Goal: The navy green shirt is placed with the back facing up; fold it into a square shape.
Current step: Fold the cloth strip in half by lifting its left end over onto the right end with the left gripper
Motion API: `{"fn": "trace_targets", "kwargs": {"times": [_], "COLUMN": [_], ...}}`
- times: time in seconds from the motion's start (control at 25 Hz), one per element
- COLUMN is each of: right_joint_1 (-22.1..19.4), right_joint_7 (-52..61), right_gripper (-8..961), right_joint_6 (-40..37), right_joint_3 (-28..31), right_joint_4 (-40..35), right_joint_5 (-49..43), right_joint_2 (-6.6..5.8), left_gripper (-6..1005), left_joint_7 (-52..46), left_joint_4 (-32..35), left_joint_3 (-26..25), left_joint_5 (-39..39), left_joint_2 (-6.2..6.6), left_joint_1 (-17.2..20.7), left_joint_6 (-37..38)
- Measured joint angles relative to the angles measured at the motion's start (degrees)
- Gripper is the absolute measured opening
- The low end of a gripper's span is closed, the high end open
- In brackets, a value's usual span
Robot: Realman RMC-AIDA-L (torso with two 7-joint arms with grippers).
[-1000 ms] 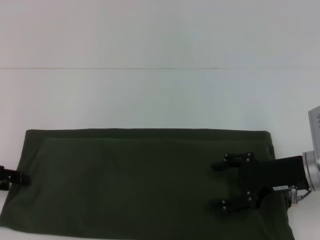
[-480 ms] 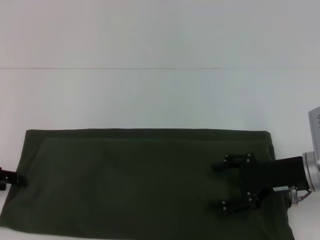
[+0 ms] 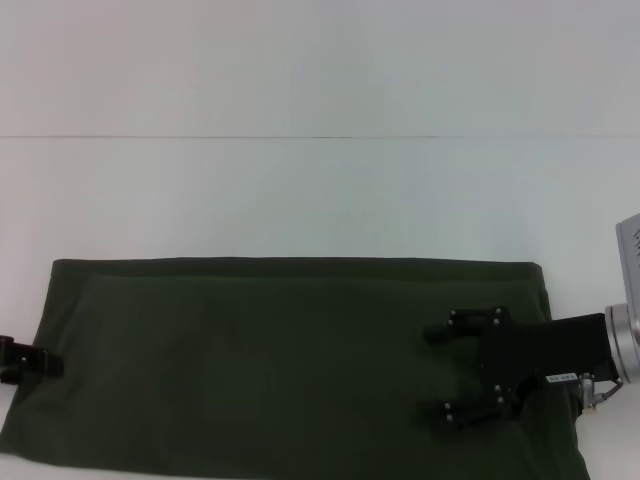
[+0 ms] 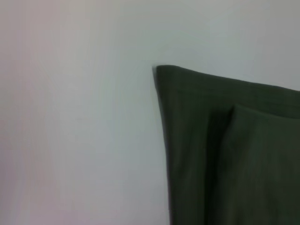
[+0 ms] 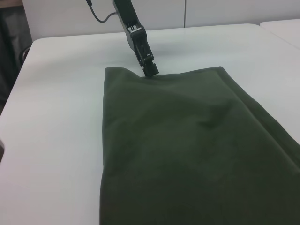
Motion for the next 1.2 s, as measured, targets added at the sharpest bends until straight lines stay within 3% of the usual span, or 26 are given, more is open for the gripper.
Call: {"fn": "trace_targets", "kwargs": {"times": [1.2], "right_joint_1": [0.0], "right_joint_7": [0.1], "right_gripper": [916], "right_joint_6": [0.1], "right_joint_3": [-0.1], "right_joint_4": [0.2], "right_joint_5": [0.0], "right_joint_2": [0.0], "left_gripper": [679], "left_joint_7": [-0.3], "left_joint_4": [-4.4], "left_joint_3": [-0.4], "left_joint_5": [-0.4], "left_joint_2": [-0.92], "left_joint_1": [-3.8], "left_joint_6": [3.7]}}
